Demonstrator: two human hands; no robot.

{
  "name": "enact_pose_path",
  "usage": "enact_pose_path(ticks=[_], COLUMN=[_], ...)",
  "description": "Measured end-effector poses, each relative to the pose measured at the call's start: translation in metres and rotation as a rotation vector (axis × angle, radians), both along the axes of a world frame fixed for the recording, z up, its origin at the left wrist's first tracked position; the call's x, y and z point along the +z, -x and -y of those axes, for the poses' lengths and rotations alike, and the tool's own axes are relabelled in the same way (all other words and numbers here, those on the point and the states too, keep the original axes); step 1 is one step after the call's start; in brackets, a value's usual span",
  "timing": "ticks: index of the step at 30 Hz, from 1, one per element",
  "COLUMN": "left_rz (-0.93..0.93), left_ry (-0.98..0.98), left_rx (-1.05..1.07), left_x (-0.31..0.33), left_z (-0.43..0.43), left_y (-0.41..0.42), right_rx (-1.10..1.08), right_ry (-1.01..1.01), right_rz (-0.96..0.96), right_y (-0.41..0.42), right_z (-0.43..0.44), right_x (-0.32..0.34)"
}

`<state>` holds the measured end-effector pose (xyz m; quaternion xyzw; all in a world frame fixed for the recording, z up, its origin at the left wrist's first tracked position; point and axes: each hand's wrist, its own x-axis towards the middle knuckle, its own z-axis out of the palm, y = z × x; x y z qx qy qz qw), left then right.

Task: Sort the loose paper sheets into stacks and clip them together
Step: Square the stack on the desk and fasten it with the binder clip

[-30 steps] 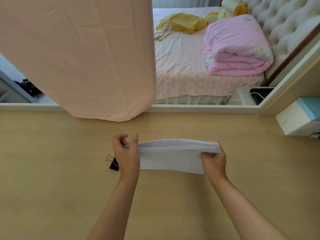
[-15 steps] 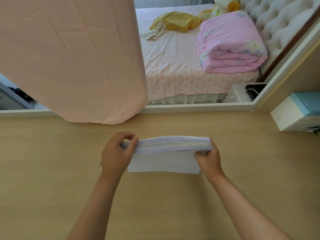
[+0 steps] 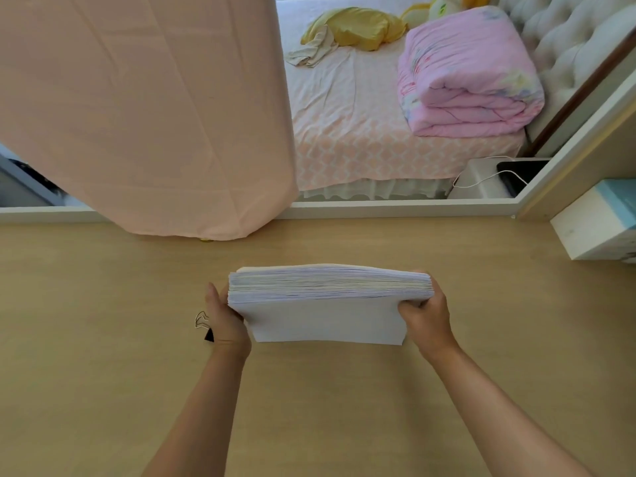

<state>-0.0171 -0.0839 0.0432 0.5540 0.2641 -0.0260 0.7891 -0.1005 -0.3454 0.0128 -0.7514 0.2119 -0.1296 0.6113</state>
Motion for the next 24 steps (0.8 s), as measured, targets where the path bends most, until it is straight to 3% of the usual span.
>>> enact_pose_path(ticks=[9, 12, 16, 20, 24], left_rz=[0.033, 0.086, 0.342, 0.705, 0.782], left_ry=[0.044, -0.055, -0.493, -1.348, -1.592], left_rx=[0.128, -0.022, -0.323, -0.707, -1.353], left_x=[-0.016, -0.016, 0.03, 0.099, 0.088], left_z=[0.009, -0.004, -0.034, -0.009, 0.084], left_y=[0.006, 0.007, -0.005, -0.013, 0.0], right_rx=[-0.053, -0.051, -0.1, -0.124, -0.131], right_ry=[0.036, 0.068, 0.048, 0.031, 0.005], right_rz=[-0.081, -0.084, -0.075, -0.081, -0.095], right_y=[0.004, 0.004, 0.003, 0.005, 0.006], right_z=[-0.006, -0.004, -0.01, -0.013, -0.014], right_x=[-0.019, -0.021, -0.01, -0.012, -0.011])
